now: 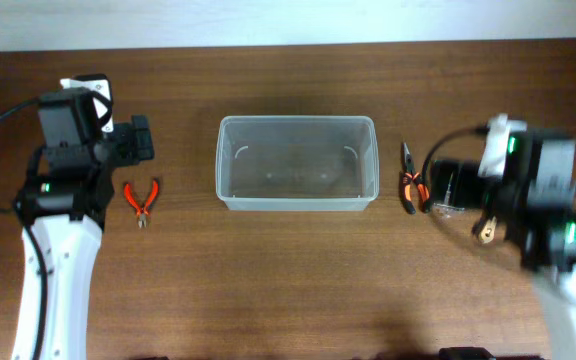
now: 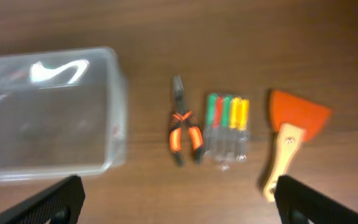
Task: Pack container
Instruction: 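Lower the right gripper onto the orange scraper and grasp it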
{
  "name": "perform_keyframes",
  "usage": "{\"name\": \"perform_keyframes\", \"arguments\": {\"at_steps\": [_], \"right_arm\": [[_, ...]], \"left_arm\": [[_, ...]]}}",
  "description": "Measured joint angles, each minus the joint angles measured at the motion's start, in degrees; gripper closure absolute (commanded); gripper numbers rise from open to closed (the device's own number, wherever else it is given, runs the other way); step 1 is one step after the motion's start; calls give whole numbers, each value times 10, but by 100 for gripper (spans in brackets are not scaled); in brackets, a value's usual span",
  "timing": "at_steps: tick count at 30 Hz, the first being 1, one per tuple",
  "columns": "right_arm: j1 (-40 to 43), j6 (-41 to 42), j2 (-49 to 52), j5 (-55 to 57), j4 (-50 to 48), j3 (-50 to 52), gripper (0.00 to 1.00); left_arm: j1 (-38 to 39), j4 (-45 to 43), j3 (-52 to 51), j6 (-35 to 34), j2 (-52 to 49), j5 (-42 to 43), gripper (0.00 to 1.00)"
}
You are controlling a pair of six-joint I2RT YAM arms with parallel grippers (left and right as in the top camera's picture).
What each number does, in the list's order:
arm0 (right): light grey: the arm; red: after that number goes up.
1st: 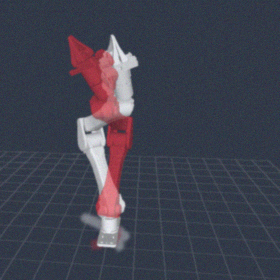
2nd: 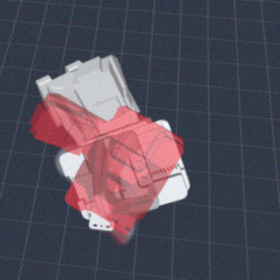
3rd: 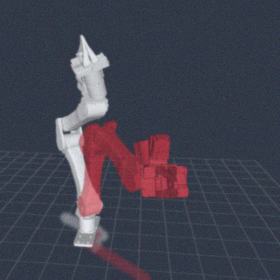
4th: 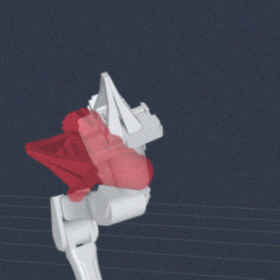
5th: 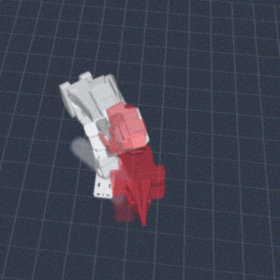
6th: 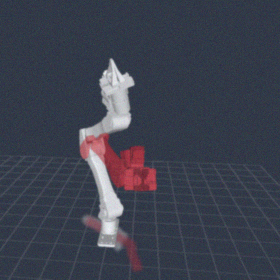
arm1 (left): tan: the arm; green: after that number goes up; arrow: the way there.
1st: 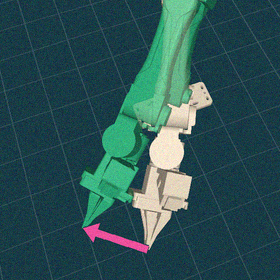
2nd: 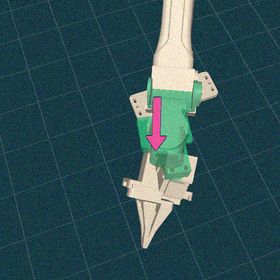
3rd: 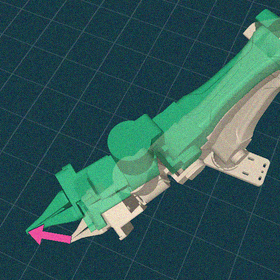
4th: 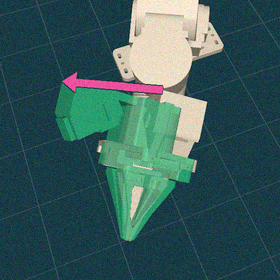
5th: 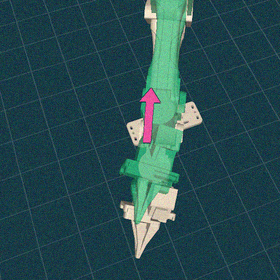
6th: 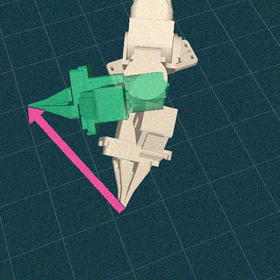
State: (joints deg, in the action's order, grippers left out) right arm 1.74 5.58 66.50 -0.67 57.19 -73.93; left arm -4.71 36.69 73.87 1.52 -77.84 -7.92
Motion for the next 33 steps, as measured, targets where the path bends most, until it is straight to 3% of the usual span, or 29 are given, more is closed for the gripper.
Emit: {"name": "perform_keyframes", "arguments": {"at_steps": [8,25,33], "right_arm": [[91,-5,191,-20,128,-184,2],[241,-19,431,56,86,-197,1],[245,-25,524,42,84,-197,10]], "left_arm": [[-2,0,3,0,-42,13,1],[-2,4,3,0,-50,17,1],[-2,4,3,0,-50,17,1]]}}
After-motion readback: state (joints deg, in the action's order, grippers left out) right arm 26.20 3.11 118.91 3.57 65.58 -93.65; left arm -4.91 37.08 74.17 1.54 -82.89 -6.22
